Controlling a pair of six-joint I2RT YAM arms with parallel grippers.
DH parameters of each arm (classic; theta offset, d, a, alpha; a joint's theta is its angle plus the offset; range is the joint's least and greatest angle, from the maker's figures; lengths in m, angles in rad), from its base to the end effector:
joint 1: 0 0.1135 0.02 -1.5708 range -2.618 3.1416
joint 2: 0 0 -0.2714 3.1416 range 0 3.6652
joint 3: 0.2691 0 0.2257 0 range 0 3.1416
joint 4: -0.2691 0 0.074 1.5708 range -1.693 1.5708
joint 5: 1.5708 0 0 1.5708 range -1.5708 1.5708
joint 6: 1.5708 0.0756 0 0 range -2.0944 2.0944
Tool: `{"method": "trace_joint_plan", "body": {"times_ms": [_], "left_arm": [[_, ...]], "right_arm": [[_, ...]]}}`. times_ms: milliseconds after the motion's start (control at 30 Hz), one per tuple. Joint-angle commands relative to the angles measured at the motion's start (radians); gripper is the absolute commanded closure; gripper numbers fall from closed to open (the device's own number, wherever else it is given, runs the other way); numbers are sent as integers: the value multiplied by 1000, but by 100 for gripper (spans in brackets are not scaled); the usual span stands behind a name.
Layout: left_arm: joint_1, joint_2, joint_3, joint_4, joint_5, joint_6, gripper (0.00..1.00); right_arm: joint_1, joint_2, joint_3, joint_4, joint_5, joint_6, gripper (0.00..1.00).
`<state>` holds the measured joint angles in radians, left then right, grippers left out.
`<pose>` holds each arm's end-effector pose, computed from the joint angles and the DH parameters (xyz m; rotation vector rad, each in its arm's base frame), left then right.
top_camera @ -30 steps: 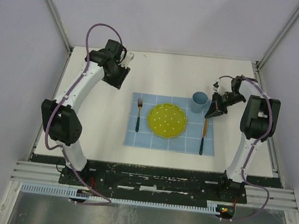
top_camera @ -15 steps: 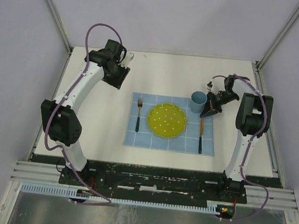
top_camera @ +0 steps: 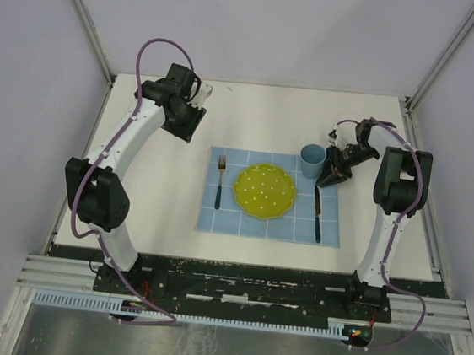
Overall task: Set the dinner table for one person
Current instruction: Adjust the knife on the napkin.
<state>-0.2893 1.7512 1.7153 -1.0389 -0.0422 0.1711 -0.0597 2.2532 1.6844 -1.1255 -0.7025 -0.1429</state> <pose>0.3454 -0.0995 0.3011 0.5896 2.5775 0.0161 0.3928 0.0255 0.1268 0.0550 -2.9022 -1.0761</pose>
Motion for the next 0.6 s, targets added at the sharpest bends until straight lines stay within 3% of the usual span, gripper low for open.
{"method": "trace_joint_plan", "body": {"times_ms": [0, 567], "left_arm": [[4, -41, 13, 28, 22, 5, 49], [3, -45, 13, 26, 30, 4, 50]], "right_arm": [[1, -47, 2, -2, 4, -12, 65], [-52, -159, -37, -71, 41, -70, 63]]}}
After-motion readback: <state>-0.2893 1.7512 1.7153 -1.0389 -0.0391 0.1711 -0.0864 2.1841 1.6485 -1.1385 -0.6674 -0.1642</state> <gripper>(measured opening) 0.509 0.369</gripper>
